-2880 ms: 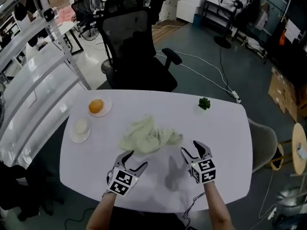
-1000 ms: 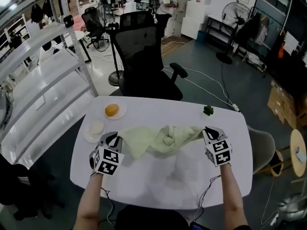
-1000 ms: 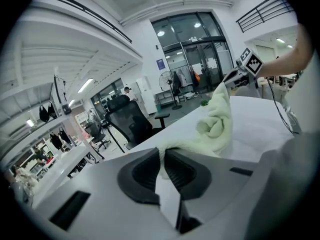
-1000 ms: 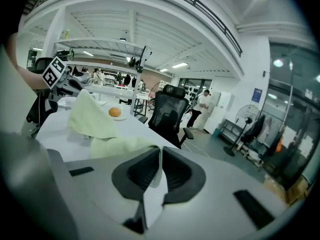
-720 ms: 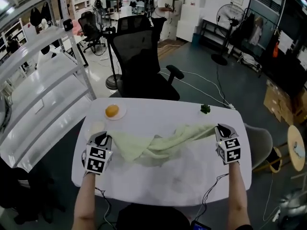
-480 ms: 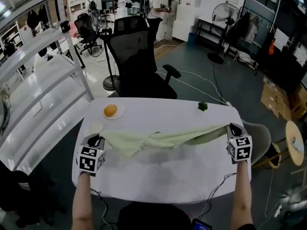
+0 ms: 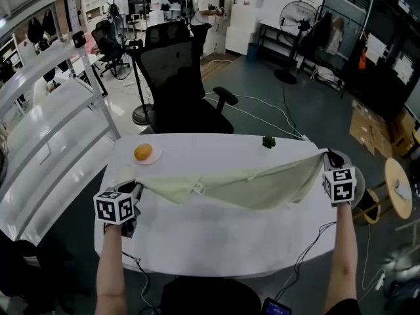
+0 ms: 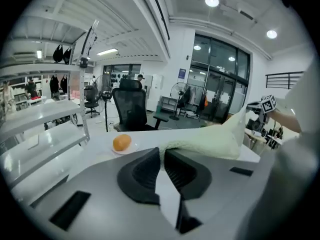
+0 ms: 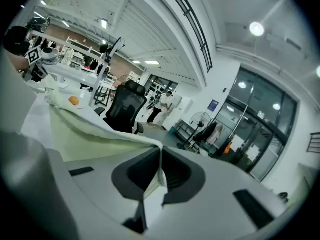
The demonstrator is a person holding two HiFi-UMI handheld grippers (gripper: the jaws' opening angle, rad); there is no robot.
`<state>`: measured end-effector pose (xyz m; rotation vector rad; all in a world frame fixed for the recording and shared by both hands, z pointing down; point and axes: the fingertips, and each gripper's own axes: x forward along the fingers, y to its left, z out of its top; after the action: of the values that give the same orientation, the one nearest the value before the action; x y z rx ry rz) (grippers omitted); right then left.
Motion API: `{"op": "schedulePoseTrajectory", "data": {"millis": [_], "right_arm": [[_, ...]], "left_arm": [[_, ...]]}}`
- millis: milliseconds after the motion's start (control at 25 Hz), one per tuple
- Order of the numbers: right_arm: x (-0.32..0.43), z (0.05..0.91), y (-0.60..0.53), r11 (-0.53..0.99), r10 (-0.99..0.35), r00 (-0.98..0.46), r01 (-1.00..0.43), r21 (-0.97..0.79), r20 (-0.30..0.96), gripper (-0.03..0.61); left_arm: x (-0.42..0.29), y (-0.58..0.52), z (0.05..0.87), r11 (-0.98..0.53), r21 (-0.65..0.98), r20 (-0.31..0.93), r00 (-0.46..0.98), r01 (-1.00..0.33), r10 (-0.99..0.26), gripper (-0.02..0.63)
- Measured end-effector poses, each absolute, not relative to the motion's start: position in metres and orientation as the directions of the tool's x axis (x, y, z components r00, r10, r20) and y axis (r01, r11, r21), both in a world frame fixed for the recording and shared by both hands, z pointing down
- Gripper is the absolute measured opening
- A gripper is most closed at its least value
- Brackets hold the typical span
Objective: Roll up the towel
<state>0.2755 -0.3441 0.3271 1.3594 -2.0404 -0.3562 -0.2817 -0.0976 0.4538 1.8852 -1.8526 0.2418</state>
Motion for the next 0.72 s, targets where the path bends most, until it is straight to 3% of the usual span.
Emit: {"op": "schedulePoseTrajectory", "data": {"millis": [160, 480, 720], "right_arm": [[0.283, 0.297, -0.368, 0.376, -0.924, -0.241, -0.713, 0.592, 0.297, 0.025], [0.296, 0.301, -0.425, 0.369, -0.922, -0.182, -0.679, 0.634, 0.342, 0.026], [0.319, 0.339, -0.401, 0.409, -0.901, -0.188, -0.672, 0.618, 0.392, 0.026]], "left_arm": [[-0.269, -0.125, 0.445, 0.021, 0.225, 0.410, 0.075, -0.974, -0.909, 0.038], [-0.235, -0.198, 0.461, -0.009, 0.182, 0.467, 0.094, -0.983, -0.879, 0.038], [-0.224, -0.208, 0.498, 0.001, 0.182, 0.558, 0.103, -0.983, -0.823, 0.038]]}}
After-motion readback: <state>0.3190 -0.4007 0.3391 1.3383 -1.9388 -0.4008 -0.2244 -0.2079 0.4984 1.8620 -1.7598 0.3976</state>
